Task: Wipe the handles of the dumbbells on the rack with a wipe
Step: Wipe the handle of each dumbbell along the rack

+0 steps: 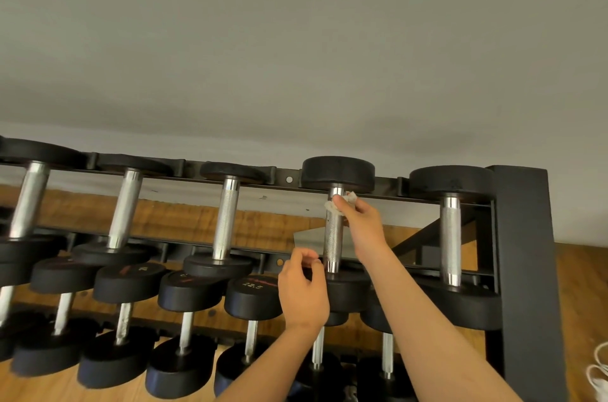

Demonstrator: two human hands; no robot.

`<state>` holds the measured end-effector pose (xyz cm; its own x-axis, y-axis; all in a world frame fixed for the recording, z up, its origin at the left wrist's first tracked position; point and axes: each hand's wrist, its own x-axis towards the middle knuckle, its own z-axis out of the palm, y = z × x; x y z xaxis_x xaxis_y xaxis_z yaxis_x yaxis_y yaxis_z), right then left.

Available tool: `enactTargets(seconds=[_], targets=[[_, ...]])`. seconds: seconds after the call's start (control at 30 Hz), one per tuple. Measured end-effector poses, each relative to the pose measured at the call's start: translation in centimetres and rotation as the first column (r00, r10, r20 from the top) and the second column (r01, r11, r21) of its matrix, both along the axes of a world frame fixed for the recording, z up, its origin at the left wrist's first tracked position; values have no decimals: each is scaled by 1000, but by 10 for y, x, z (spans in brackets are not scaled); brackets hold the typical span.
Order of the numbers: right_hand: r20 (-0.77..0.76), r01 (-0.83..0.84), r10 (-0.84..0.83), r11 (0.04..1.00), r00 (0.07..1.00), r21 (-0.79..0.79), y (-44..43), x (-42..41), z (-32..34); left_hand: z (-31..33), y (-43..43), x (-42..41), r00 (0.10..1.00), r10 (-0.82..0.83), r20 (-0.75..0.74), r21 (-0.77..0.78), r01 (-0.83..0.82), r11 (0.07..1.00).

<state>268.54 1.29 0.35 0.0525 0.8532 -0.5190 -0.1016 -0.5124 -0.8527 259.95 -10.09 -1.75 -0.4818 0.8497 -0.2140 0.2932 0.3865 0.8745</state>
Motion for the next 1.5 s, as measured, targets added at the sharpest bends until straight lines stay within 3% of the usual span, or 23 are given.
enactTargets(seconds=[0.27, 0.43, 0.63, 0.87, 1.07, 1.17, 1.33, 1.5], targets=[[56, 162, -166, 985, 985, 57, -1, 1, -7, 1, 0, -1, 1000, -5, 4, -4, 5, 1000], [-26, 128, -128, 991, 991, 30, -1, -9, -4, 0, 0, -1, 1000, -14, -9, -4, 14, 1000], [53, 188, -192, 979, 980, 74, 0, -14, -6, -1, 0, -1, 1000, -24, -15, -6, 24, 1000], [-11, 249, -248, 968, 969, 38, -2, -7, -5, -2, -1, -1, 999, -29, -23, -13, 29, 1000], [81, -16, 9, 995, 997, 93, -7, 2, -4, 0, -1, -1, 999, -30, -25, -4, 30, 1000], [147, -11, -10, 991, 989, 136, -6, 12, -5, 1, -1, -1, 999, -33, -30, 0, 33, 999], [96, -104, 94, 989, 991, 101, -17, 11, -11, 2, -1, -1, 998, -45, -48, 19, 46, 999], [135, -97, 82, 989, 988, 111, -20, 20, -14, 2, -1, -1, 998, -39, -53, 25, 41, 999]])
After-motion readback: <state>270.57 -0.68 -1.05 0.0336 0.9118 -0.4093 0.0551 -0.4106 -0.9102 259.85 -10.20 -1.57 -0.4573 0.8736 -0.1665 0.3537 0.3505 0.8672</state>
